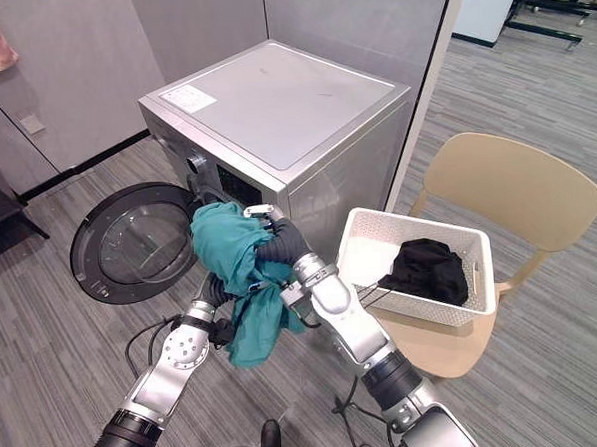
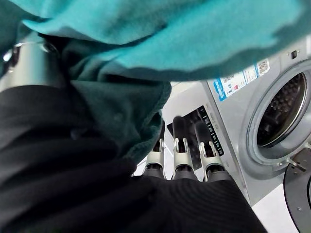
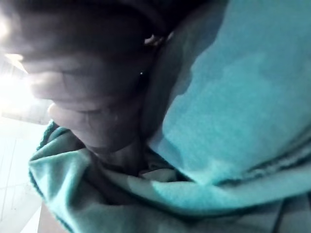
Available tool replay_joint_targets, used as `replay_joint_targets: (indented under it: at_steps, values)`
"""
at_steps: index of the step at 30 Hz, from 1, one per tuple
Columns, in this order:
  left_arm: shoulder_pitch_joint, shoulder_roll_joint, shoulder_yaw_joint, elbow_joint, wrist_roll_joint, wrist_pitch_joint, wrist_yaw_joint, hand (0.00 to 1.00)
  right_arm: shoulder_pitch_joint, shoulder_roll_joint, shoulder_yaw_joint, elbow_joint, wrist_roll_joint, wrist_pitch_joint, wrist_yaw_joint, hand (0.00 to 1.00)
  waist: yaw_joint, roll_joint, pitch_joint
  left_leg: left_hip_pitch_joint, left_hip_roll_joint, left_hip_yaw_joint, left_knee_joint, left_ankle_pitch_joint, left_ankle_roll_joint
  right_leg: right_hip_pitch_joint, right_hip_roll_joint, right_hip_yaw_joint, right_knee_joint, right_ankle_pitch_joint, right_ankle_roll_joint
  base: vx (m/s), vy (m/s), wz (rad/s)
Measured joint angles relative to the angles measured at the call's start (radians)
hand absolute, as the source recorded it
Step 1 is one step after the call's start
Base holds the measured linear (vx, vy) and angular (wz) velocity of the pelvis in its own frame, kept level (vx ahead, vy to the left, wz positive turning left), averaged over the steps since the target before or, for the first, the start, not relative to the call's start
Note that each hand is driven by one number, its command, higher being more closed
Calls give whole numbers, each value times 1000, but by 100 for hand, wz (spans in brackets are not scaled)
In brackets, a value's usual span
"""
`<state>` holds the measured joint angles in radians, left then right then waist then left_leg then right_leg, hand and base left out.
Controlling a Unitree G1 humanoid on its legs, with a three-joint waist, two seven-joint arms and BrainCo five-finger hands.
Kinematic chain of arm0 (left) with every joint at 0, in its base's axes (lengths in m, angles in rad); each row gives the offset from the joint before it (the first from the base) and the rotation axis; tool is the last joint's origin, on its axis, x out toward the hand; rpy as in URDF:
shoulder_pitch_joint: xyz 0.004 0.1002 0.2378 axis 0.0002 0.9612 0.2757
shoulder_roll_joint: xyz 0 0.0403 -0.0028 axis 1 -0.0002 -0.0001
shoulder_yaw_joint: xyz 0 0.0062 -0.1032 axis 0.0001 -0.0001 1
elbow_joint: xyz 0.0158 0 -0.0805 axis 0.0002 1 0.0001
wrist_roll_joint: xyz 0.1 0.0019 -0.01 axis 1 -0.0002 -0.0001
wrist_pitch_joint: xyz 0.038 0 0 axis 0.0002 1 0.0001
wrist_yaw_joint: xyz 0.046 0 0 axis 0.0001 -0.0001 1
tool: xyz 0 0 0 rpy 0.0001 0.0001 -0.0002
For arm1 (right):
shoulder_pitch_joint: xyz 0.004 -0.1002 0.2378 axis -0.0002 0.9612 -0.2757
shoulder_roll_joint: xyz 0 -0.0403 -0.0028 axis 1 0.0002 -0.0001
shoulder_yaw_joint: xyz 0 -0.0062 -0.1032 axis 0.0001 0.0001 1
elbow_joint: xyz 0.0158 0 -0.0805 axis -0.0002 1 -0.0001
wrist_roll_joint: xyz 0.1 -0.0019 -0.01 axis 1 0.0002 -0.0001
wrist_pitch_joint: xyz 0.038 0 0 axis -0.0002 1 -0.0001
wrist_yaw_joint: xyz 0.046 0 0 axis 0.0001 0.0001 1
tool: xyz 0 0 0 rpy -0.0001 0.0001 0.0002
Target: Pick up the laundry basket with both hands and put the clothes into the washing machine.
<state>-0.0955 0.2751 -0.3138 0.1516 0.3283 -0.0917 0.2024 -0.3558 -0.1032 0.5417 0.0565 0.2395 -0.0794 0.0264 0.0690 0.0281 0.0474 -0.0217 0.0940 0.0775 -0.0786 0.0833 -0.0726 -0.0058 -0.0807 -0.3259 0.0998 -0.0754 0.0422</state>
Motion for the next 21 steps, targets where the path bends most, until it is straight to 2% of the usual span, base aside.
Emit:
replay_joint_targets:
  at_steps: [5,9,13,17,21]
  values:
    - [9,-29,12,18,-4,8,37,100,24,0,19,0,27,-1,0,0,1,-5,-4,1,16,-9,-13,9,-12,-1,13,0,0,-1,-3,-1,-21,2]
    - [49,-90,81,18,-42,8,58,100,86,0,-5,-5,23,-12,1,0,0,-9,-7,2,23,-10,-12,10,-14,-1,27,6,2,-3,-6,32,-21,-1]
    - [100,-150,209,13,-83,18,66,100,169,-1,-99,-7,-112,-13,-1,0,0,-10,-8,17,24,-4,-14,10,-14,8,29,16,-1,-3,-6,44,-9,-4]
    - [150,-171,293,-1,-84,18,69,100,264,-3,-260,-31,-251,-13,-18,0,-1,-10,-8,27,21,-2,-15,10,-14,19,28,22,-8,-3,-6,8,3,0]
    - [207,-174,346,-1,-102,18,67,100,357,-26,-384,-38,-325,-12,-50,0,-3,-10,-8,25,23,0,-15,9,-14,18,29,25,-16,-3,-6,-2,6,-2]
